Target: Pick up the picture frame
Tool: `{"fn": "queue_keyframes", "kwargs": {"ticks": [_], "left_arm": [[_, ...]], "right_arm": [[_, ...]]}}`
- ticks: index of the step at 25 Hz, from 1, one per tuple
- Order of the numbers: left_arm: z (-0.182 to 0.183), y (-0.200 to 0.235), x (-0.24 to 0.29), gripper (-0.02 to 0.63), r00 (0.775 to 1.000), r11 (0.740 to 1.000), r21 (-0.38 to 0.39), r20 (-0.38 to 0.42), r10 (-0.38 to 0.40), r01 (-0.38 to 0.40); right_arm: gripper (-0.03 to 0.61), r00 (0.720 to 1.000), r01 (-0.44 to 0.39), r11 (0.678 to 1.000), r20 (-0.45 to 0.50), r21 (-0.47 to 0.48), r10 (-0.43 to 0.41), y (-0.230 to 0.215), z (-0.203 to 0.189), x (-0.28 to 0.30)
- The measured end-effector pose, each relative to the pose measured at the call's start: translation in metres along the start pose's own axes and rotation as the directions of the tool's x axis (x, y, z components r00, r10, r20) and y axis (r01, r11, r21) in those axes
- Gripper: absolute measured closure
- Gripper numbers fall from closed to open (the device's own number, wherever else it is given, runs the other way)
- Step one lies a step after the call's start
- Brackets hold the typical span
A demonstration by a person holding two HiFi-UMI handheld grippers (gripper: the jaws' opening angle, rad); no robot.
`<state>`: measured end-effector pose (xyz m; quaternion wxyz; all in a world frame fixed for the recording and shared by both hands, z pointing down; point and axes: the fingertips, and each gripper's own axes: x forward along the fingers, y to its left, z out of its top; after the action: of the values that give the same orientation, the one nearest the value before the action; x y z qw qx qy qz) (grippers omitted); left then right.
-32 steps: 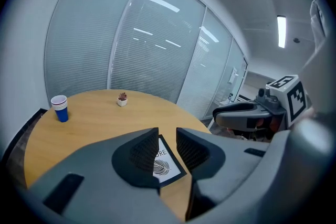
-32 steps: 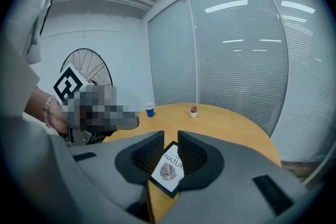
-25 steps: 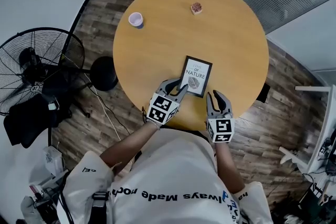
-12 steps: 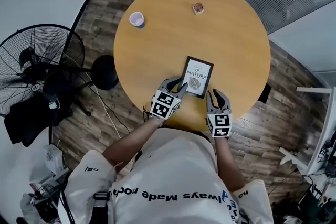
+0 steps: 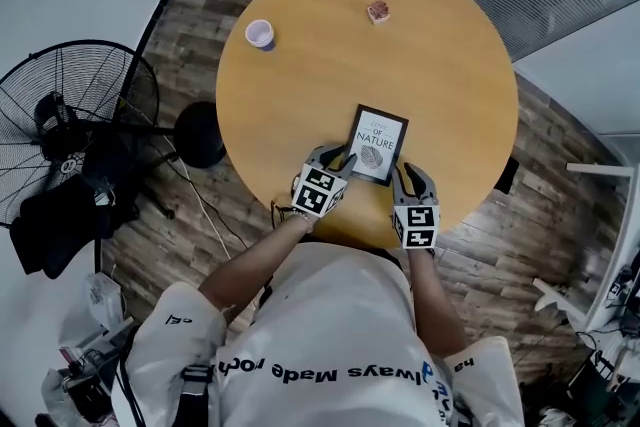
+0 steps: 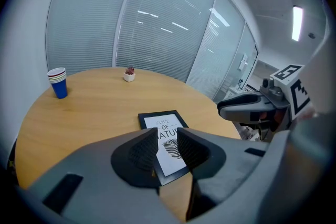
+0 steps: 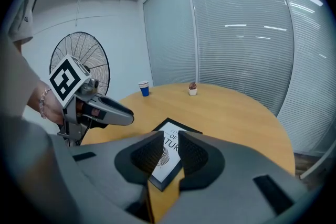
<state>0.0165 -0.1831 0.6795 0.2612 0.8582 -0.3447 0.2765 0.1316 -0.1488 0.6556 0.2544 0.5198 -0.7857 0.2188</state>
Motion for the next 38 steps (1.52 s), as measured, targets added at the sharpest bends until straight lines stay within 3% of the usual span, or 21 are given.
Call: {"fn": "queue_keyframes", "kwargs": {"ticks": [12, 38], "left_arm": [[-0.027, 0.012, 0.025, 0.503, 0.998, 1.0, -0.025, -0.063, 0.003, -0.004], [-0.071, 0.03, 0.06, 0.489, 0.986, 0.998, -0.068, -0.167, -0.015, 0.004]], "right_arm": [[0.495, 0.997, -0.009, 1.0, -0.074, 0.007, 0.009, -0.007, -0.031, 0.026], [0.439, 0.982, 0.02, 0.993, -0.191, 0.114, 0.002, -0.014, -0.082, 0.067]]}}
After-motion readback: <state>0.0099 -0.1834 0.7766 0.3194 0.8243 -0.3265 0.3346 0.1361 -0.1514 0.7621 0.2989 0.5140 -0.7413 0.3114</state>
